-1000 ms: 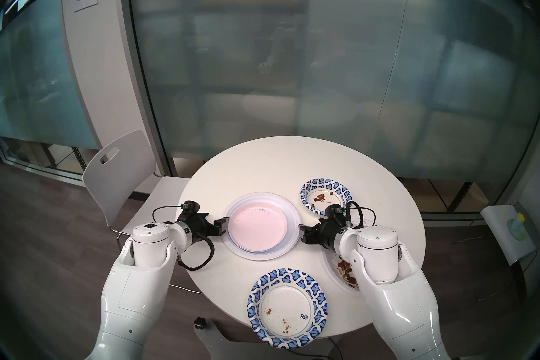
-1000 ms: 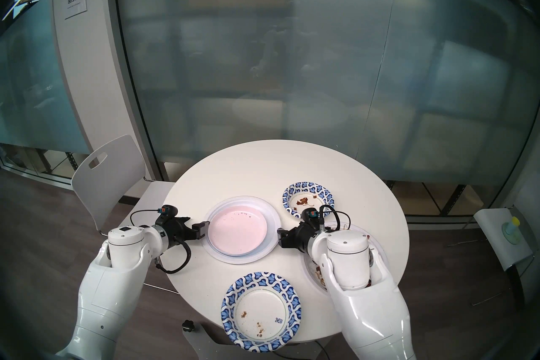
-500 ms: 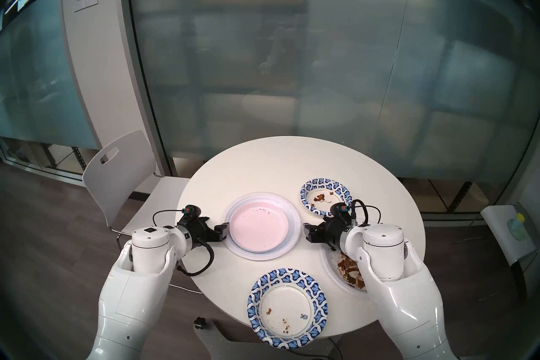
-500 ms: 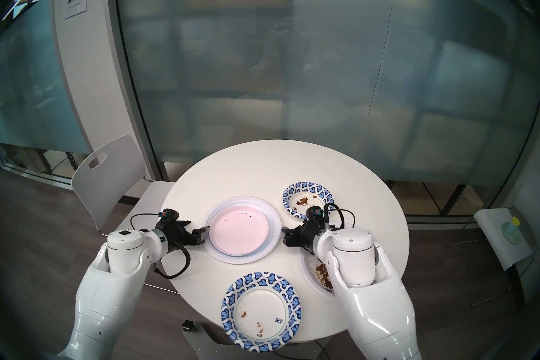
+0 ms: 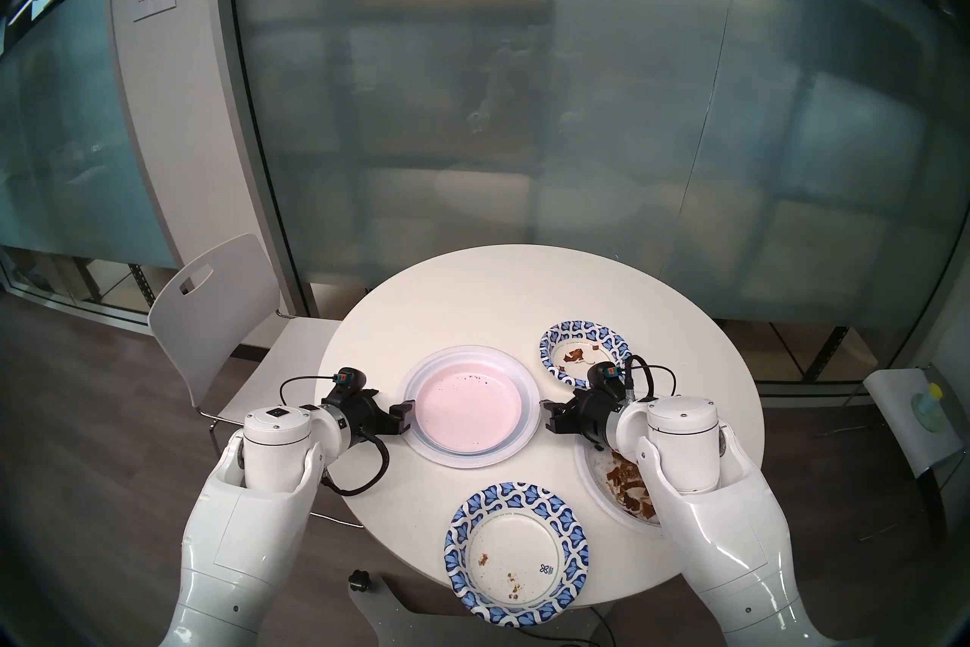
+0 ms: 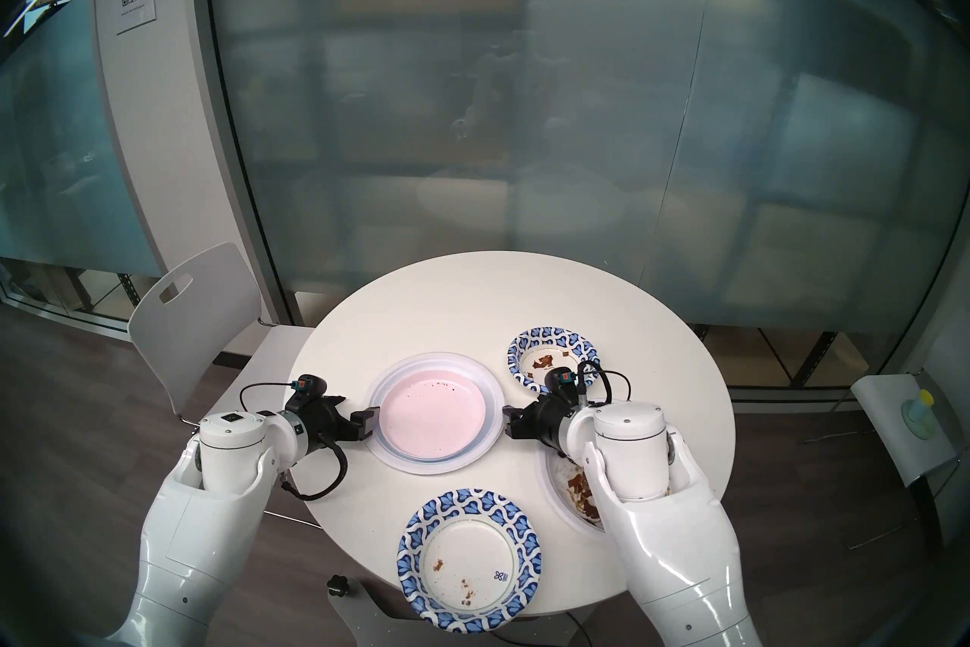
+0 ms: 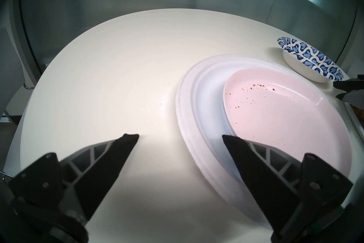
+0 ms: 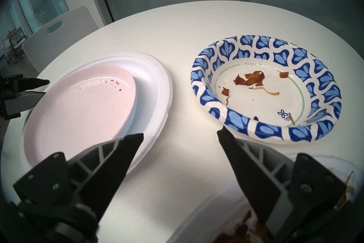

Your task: Stack the plates into one stack

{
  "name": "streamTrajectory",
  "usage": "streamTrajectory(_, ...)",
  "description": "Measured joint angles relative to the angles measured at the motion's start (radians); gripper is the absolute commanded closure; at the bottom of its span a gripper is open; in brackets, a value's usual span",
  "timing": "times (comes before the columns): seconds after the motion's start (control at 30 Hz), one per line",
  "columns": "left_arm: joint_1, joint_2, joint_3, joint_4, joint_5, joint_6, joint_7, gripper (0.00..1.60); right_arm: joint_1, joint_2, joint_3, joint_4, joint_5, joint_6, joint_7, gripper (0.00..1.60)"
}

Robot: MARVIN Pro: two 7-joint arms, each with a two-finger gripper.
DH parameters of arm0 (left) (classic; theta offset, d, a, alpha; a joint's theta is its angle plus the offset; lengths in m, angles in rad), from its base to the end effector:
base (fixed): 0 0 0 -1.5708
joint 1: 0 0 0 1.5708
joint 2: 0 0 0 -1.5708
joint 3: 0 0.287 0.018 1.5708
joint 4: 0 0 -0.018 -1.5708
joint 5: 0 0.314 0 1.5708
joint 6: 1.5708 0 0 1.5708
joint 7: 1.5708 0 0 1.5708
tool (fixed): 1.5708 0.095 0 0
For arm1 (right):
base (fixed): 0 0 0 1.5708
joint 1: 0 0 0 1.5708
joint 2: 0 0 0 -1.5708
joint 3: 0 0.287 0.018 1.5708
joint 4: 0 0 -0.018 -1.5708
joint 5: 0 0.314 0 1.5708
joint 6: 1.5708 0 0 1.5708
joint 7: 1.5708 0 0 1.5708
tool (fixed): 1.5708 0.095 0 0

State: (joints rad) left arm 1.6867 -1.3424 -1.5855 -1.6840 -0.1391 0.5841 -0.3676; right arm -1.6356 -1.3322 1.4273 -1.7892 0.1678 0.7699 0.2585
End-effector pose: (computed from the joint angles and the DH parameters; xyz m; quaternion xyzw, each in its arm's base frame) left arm 0.3730 0.0353 -0.3499 0.8722 -0.1121 0.4595 0.1248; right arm 0.3766 0.0235 -0.3188 -0.8824 -0.1510 -0.4266 0.1285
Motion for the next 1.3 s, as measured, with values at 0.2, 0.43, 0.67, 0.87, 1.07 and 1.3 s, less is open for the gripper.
streamTrajectory(0.2, 0.000, -0.002, -0.003, -0.002, 0.000, 0.000, 0.004, 0.00, 0.030, 0.002, -0.013, 0.043, 0.004, 0.000, 0.021, 0.21)
streamTrajectory(0.43, 0.000, 0.002, -0.015, -0.003, -0.005, 0.000, -0.001, 0.00, 0.052, -0.004, -0.027, 0.070, 0.008, -0.003, 0.036, 0.23)
streamTrajectory(0.67, -0.001, 0.007, -0.023, -0.003, -0.008, 0.000, -0.008, 0.00, 0.072, -0.013, -0.036, 0.080, 0.010, -0.008, 0.043, 0.24)
streamTrajectory(0.87, 0.013, 0.010, -0.034, -0.013, -0.013, 0.000, -0.013, 0.00, 0.085, -0.016, -0.048, 0.086, 0.012, -0.008, 0.053, 0.26)
streamTrajectory(1.07, 0.039, 0.010, -0.043, -0.023, -0.016, 0.000, -0.013, 0.00, 0.092, -0.020, -0.065, 0.101, 0.012, -0.010, 0.060, 0.28)
streamTrajectory(1.3, 0.059, 0.005, -0.053, -0.039, -0.024, -0.001, -0.010, 0.00, 0.097, -0.027, -0.084, 0.120, 0.011, -0.011, 0.063, 0.30)
